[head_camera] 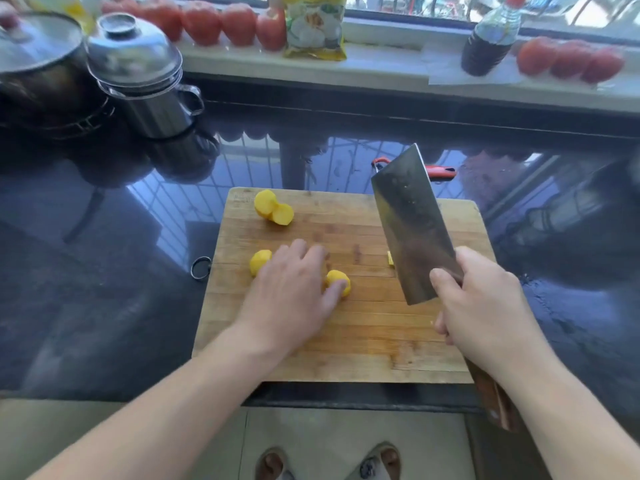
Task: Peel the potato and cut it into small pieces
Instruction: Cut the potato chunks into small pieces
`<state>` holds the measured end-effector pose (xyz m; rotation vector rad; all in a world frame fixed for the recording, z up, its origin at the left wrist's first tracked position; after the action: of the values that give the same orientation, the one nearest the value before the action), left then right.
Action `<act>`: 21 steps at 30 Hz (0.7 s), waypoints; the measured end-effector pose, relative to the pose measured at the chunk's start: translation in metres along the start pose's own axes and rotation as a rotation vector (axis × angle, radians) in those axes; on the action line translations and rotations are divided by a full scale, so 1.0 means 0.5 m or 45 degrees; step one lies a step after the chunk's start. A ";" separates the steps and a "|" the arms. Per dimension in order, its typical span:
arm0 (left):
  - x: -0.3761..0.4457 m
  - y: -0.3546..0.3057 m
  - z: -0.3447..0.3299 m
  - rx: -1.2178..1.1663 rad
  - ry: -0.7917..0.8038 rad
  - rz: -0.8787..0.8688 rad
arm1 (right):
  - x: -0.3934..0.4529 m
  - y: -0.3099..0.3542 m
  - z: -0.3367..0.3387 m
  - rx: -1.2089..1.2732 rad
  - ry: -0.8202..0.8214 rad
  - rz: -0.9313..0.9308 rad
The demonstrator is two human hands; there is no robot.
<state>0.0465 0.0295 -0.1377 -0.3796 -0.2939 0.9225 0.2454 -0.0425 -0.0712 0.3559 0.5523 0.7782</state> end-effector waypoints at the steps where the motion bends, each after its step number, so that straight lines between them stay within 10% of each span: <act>1: 0.001 -0.028 -0.022 -0.070 -0.013 0.045 | 0.000 -0.004 0.005 -0.005 -0.004 0.009; 8: 0.016 -0.041 -0.059 -0.469 0.301 -0.096 | -0.006 -0.048 0.032 0.006 0.051 0.070; 17: -0.048 -0.083 -0.104 -0.322 -0.225 0.227 | -0.038 -0.080 0.014 -0.207 0.078 0.286; 21: -0.061 -0.101 -0.136 -0.225 -0.354 -0.014 | -0.047 -0.085 0.005 -0.528 0.004 0.541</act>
<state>0.0925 -0.0358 -0.1791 -0.4114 -0.6350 0.9417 0.2570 -0.0885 -0.0822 0.0846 0.3069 1.2765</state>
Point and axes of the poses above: each hand's wrist, its own x-axis towards the middle knuckle, its own z-axis out of the back of the hand, y = z × x, the point moved 1 cm from there along x, towards the middle knuckle, and after that the axes turned 13 degrees about -z, right-handed, at the moved point
